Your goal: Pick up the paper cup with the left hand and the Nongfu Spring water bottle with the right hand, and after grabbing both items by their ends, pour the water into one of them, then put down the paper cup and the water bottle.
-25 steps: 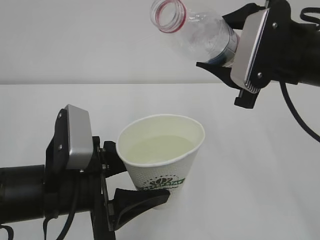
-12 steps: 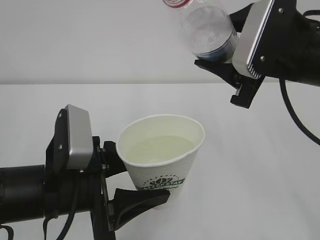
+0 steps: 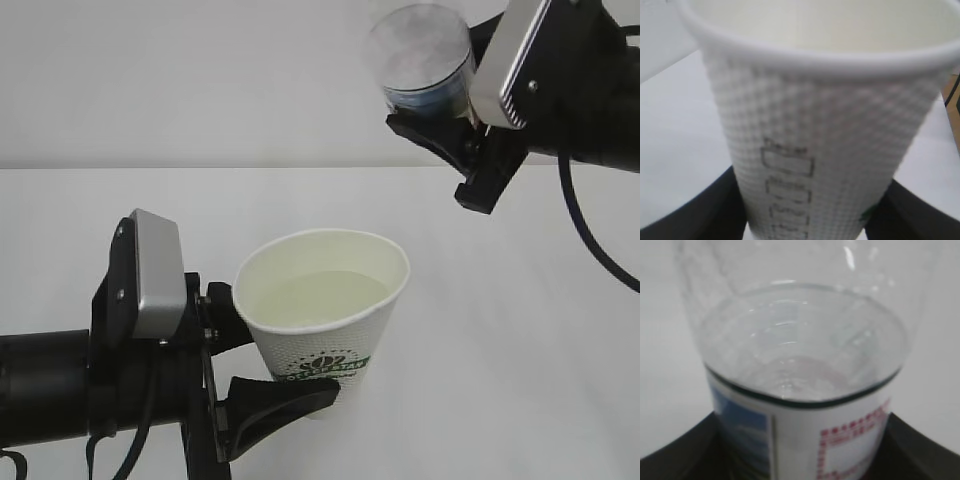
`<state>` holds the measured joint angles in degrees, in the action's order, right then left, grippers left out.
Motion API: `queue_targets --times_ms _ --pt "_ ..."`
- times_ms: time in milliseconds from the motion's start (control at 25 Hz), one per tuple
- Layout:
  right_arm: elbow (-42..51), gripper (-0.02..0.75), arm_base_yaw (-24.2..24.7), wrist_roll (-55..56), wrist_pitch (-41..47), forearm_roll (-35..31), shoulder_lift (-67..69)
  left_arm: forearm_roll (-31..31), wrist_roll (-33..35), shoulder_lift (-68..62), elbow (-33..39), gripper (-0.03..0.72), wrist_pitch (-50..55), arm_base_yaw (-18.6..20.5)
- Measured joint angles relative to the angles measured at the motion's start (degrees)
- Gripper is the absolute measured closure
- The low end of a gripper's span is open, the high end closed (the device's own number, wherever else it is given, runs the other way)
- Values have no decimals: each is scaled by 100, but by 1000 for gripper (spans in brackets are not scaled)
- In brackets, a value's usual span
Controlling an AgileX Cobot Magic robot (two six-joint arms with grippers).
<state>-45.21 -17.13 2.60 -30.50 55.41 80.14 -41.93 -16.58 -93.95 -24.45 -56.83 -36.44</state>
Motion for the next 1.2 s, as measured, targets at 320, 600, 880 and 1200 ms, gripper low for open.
queue_targets --times_ms 320,600,880,1200 --pt "0 232 0 571 -10 0 0 0 0 0 0 224 0 0" --pt "0 232 0 1088 -10 0 0 0 0 0 0 224 0 0" --pt "0 232 0 1601 -20 0 0 0 0 0 0 224 0 0" --pt "0 232 0 2275 -31 0 0 0 0 0 0 224 0 0"
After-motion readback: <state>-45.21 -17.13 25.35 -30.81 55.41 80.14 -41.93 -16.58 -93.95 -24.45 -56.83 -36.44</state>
